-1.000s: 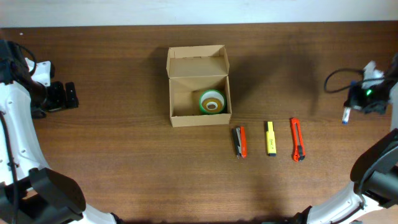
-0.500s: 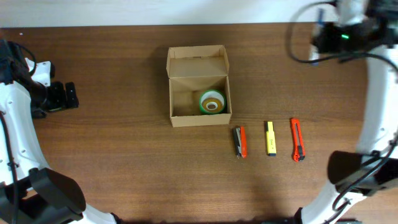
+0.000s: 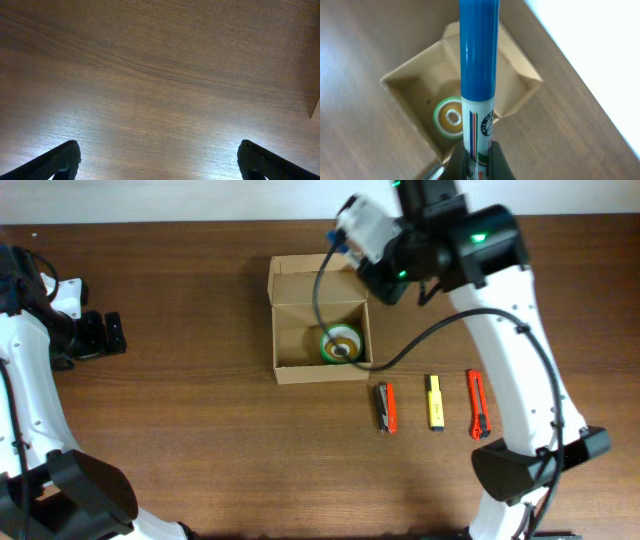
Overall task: Pack container
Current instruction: 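Carry the blue marker into the box beside the tape rolls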
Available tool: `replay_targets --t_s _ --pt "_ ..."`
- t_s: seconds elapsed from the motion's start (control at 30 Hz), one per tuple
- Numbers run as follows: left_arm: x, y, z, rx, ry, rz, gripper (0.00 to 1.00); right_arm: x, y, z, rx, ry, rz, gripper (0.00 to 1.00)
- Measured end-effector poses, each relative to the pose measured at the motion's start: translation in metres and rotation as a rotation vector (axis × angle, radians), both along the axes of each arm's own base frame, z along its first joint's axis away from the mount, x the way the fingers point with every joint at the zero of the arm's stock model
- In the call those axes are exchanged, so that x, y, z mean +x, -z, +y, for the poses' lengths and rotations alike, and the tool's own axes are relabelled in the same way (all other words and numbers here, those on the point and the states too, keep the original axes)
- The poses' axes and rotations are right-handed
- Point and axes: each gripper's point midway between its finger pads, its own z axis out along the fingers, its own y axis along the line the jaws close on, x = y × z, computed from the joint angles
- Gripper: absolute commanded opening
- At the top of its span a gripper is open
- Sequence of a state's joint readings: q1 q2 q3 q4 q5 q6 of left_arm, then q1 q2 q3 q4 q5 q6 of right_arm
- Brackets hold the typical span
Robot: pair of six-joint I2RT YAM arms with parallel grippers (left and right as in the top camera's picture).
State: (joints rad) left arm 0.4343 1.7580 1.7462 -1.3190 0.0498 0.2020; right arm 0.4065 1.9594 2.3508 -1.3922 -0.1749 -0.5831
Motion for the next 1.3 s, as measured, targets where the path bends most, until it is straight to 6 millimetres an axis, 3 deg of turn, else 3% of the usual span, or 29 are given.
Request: replay_targets --t_s 0.1,0.33,0.6,0.87,1.13,1.3 --pt "0.000 0.000 0.000 0.000 0.000 0.000 1.00 -0.001 0.021 0.005 -0.054 -0.061 0.039 0.03" --pt "0.000 0.000 0.000 0.000 0.000 0.000 0.99 0.007 0.095 0.014 -0.140 -0.185 0.196 0.03" --pt "0.000 0.000 0.000 0.000 0.000 0.000 1.00 0.010 0.146 0.025 -0.144 -0.255 0.303 0.03" --pt "0.000 0.000 0.000 0.000 0.000 0.000 0.99 -0.003 0.170 0.032 -0.129 -0.314 0.400 0.03" --pt "0.000 0.000 0.000 0.000 0.000 0.000 1.00 -0.019 0.174 0.052 -0.139 -0.408 0.409 0.03" --pt "0.000 0.000 0.000 0.000 0.000 0.000 1.00 -0.016 0.177 0.049 -0.189 -0.398 0.388 0.03"
